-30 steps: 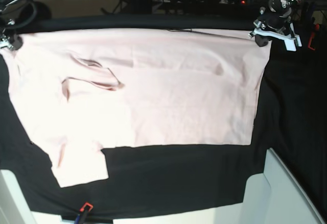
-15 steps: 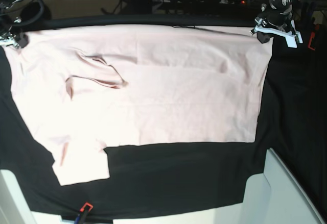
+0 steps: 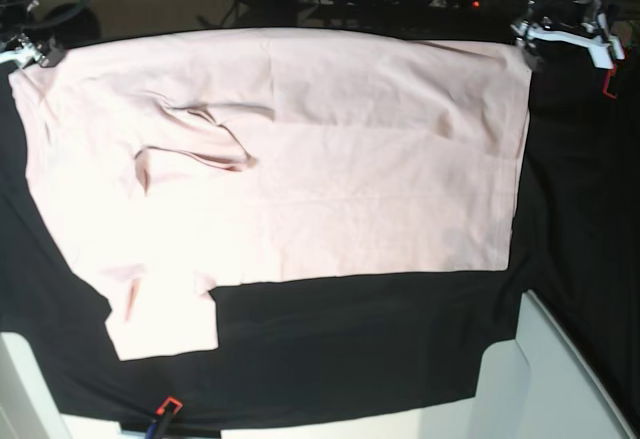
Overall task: Fold the T-shirt properly
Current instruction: 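Pull the folded edge with both grippers back toward the robot, unfolding it, then release the shirt and move both grippers down along the shirt's side edges, then lower both grippers and pinch the shirt's side edges midway along the body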
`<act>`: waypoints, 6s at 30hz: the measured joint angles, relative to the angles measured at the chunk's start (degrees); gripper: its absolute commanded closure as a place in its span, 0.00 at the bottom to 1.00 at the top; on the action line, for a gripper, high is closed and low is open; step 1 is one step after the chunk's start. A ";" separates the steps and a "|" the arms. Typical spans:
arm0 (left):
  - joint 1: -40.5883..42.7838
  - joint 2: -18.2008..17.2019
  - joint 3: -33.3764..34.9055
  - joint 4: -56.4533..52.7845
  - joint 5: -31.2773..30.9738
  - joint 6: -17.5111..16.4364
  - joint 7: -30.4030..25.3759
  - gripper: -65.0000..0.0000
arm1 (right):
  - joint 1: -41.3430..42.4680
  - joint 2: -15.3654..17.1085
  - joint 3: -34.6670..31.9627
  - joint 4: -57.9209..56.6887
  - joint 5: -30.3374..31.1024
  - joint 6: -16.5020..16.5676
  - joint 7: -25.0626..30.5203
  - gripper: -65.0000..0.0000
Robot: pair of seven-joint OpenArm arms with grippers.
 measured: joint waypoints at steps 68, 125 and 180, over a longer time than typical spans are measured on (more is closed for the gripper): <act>-22.25 -4.39 2.91 4.90 31.36 -1.51 15.45 0.26 | 34.18 27.91 -65.64 -67.34 -0.26 -0.68 53.94 0.58; -52.26 -5.29 9.03 -44.52 32.85 -2.82 3.54 0.00 | 32.63 26.73 -65.66 -64.37 -0.28 -0.50 53.51 1.00; -49.33 -0.63 0.46 -26.21 31.71 -3.82 18.18 0.70 | 32.04 26.47 -65.66 -64.35 -0.28 -0.44 53.53 1.00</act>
